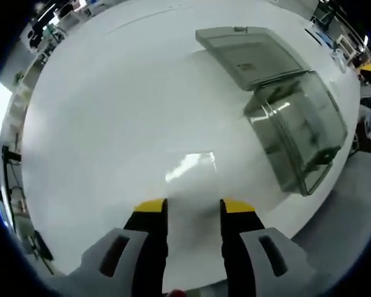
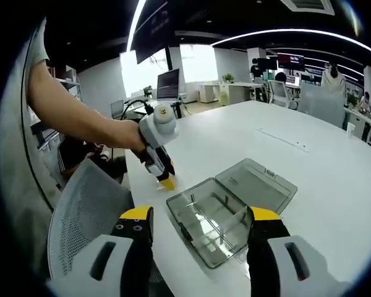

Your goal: Insert the divider into the dual guide fixture by aligning both edges with the guide slots and pushing it downward to the bottom, including one-sided entry, uneven engagement, binding, and posture correction.

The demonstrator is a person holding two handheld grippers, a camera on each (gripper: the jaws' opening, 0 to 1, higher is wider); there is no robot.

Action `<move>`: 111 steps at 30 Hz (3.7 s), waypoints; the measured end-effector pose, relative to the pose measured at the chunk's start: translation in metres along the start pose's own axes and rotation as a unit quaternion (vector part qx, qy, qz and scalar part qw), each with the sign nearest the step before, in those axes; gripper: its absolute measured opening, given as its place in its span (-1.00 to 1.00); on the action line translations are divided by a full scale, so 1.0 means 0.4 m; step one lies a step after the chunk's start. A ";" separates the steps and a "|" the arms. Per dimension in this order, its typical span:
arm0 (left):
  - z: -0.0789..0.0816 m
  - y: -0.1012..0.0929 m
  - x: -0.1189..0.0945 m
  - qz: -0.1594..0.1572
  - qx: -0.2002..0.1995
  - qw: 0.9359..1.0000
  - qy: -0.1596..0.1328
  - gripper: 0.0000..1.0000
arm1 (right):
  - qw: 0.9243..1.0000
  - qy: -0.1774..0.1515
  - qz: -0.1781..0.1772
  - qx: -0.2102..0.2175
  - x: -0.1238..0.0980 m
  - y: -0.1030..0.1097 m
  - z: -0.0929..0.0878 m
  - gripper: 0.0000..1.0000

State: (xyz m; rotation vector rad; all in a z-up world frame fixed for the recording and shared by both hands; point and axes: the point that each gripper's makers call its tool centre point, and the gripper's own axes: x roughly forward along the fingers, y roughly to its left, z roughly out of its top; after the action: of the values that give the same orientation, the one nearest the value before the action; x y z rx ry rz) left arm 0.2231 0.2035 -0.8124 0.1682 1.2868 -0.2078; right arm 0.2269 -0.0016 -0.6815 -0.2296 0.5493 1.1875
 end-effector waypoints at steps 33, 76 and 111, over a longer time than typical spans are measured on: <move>0.016 -0.039 -0.054 -0.062 -0.045 0.995 -0.061 -0.41 | 1.000 -0.006 0.009 0.005 -0.009 0.002 -0.009 0.15; 0.118 -0.197 -0.227 -0.254 -0.026 0.941 -0.223 -0.42 | 0.991 -0.061 0.071 0.100 0.009 0.031 0.065 0.06; 0.191 -0.324 -0.370 -0.414 0.006 0.848 -0.331 -0.42 | 0.959 -0.135 0.157 0.191 0.015 0.055 0.183 -0.03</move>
State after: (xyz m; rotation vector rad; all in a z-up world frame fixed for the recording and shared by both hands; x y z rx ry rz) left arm 0.2231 0.0683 -0.6502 -0.4427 0.5881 -0.9329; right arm 0.2290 0.0443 -0.6199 0.3590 0.5736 1.3647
